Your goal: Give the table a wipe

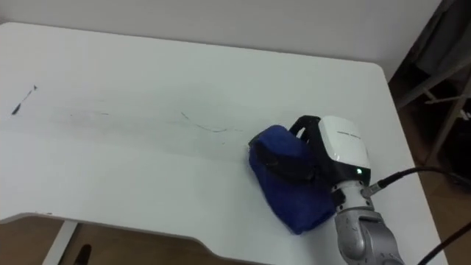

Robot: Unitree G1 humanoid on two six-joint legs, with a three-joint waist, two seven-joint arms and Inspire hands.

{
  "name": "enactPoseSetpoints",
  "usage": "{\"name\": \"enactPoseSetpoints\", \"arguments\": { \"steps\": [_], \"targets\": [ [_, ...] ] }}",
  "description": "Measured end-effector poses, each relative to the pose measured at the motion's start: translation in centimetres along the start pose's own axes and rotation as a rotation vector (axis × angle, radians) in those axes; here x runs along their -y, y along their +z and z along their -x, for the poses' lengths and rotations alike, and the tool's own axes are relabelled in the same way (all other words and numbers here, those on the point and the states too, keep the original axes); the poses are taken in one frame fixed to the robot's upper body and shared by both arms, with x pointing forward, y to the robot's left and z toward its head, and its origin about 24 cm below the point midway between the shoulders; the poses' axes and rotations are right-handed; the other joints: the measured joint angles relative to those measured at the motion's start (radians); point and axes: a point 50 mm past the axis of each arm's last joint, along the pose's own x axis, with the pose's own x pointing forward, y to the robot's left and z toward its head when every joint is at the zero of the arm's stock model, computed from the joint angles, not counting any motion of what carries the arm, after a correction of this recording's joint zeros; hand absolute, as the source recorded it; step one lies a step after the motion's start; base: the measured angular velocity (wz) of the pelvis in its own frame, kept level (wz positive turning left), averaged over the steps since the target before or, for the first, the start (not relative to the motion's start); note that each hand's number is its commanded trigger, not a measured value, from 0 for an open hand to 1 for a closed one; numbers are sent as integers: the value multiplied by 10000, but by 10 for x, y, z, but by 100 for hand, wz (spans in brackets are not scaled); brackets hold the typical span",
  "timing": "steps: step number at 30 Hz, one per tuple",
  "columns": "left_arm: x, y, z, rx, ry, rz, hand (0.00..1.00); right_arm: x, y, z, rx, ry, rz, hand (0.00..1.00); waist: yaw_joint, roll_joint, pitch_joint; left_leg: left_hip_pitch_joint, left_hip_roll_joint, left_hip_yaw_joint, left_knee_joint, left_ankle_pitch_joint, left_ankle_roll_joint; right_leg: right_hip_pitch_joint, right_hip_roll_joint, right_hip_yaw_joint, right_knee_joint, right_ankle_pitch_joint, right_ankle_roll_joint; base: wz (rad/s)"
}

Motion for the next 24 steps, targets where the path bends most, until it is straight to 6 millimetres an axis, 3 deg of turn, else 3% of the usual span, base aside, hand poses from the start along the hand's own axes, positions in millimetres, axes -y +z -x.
{"name": "enactPoseSetpoints", "arguments": {
  "steps": [2, 12, 16, 21, 24],
  "targets": [
    [0, 1, 0, 22, 0, 2, 0, 0, 0, 0, -14, 2, 6, 0, -37, 0, 0, -25, 0, -35, 10, 0, 0, 1, -8, -168, 1, 0, 1, 6],
    [0, 3, -1, 80, -16, 19, 0, -7, -9, 2, -370, 295, 150, 0, -154, -83, 15, -91, -12, -91, 22, -1, 0, -3, -18, -157, 3, 1, 3, 3],
    [-1, 0, 0, 5, 5, 66, 0, -12, -24, 7, -1018, 366, 40, 0, -184, -94, 24, 1, -12, -80, 19, -1, 0, 1, -18, -96, 4, 1, 3, 0],
    [-4, -9, 3, -256, 146, 130, 0, 7, -44, 9, -1812, -1111, -220, 0, -380, -83, 15, -20, -14, -90, 42, -3, -1, 17, -20, -155, 5, 1, 3, 0],
    [-9, -15, 5, -449, 356, 308, 0, 14, -70, 18, -3054, -2080, -666, 0, -534, -99, 1, 4, -14, -90, 44, -2, 0, 43, -20, -171, 6, 1, 4, 0]
  ]
}}
